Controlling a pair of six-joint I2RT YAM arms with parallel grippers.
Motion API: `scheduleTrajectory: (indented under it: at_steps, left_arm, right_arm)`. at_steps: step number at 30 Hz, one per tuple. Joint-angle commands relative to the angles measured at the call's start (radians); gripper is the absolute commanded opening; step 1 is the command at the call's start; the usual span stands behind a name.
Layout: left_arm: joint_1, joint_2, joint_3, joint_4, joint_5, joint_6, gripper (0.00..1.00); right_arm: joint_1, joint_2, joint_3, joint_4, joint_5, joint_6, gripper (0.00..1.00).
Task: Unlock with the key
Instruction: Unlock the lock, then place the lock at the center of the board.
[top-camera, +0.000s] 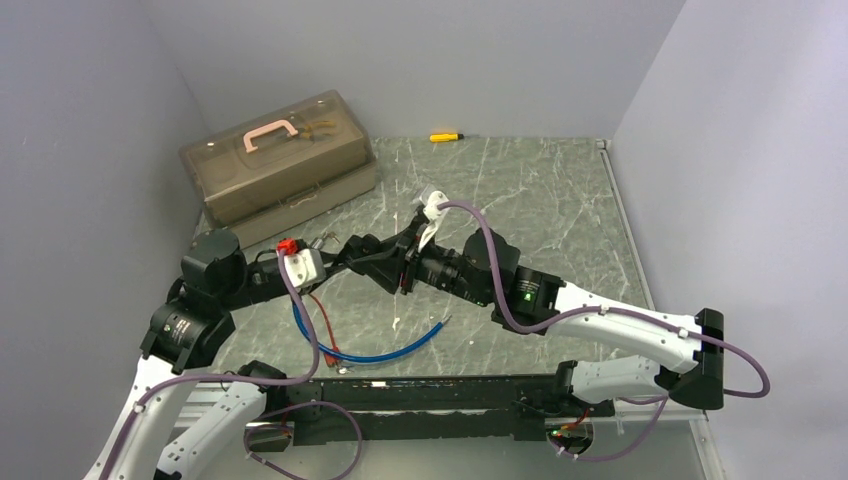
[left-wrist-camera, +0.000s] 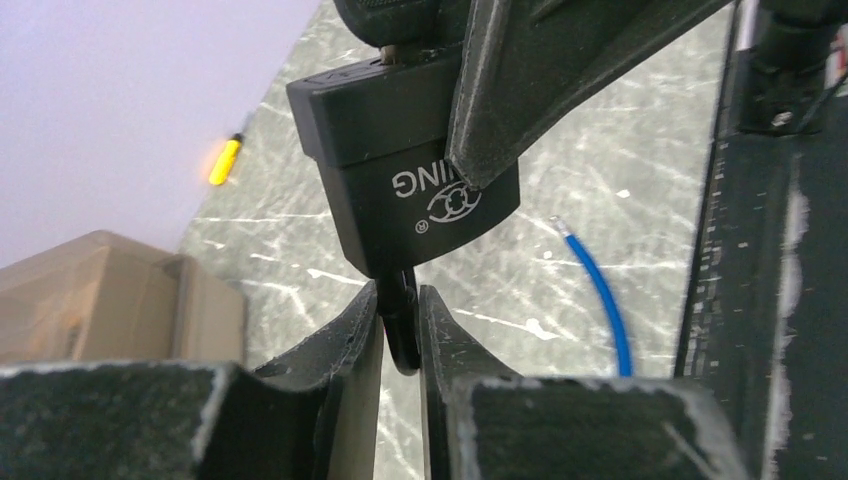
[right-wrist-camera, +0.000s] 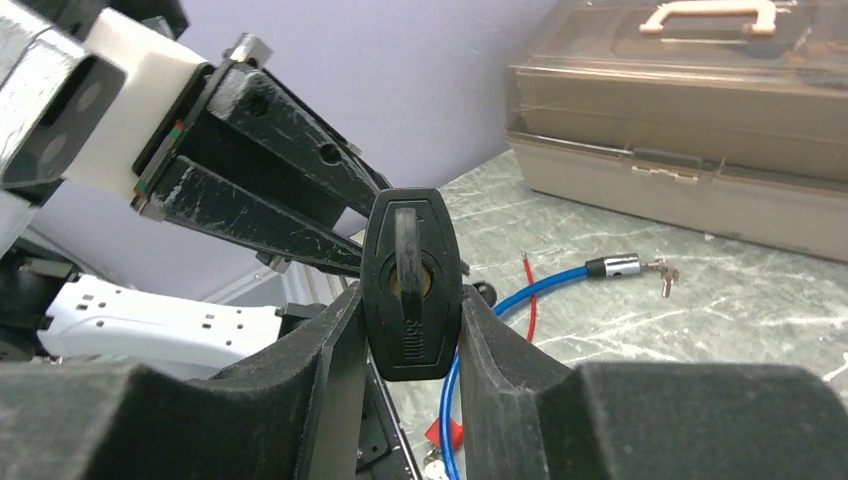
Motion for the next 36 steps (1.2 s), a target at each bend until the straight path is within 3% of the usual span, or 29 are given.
scheduleTrajectory:
  at_steps: [1,7,14,18,22,29,31,32,34,36]
  left_arm:
    - [-0.004,-0.029,0.046,0.004,-0.109,0.133,0.02]
    - [-0.049,-0.027,-0.026,0.027,-0.247,0.336,0.04]
    - [-0.204,0.007,-0.214,0.031,-0.368,0.569,0.05]
    - [-0.248,0.059,-0.247,0.041,-0.354,0.574,0.06]
    - [-0.283,0.116,-0.266,0.036,-0.337,0.614,0.15]
    - [-0.315,0.198,-0.36,0.091,-0.347,0.641,0.17]
    - [-0.325,0.216,-0.381,0.116,-0.343,0.622,0.21]
    - [-0.327,0.222,-0.387,0.121,-0.337,0.615,0.31]
    - [-0.332,0.232,-0.394,0.13,-0.33,0.595,0.41]
    - [-0.335,0.24,-0.393,0.129,-0.321,0.572,0.44]
  right_arm:
    - [-0.03,-0.002,0.086,0.021,0.272,0.087,0.0]
    - [-0.068,0.026,0.081,-0.031,0.366,0.294,0.0]
    - [-0.265,-0.001,0.03,-0.081,0.253,0.558,0.0]
    - [-0.335,-0.019,-0.011,-0.065,0.22,0.625,0.0]
    - [-0.386,-0.019,-0.048,-0.036,0.193,0.653,0.0]
    - [-0.485,0.014,-0.12,0.039,0.088,0.696,0.0]
    - [-0.507,0.02,-0.133,0.064,0.061,0.702,0.0]
    - [-0.515,0.023,-0.138,0.072,0.051,0.705,0.0]
    - [-0.532,0.032,-0.141,0.083,0.027,0.702,0.0]
    - [-0.546,0.04,-0.142,0.091,0.008,0.7,0.0]
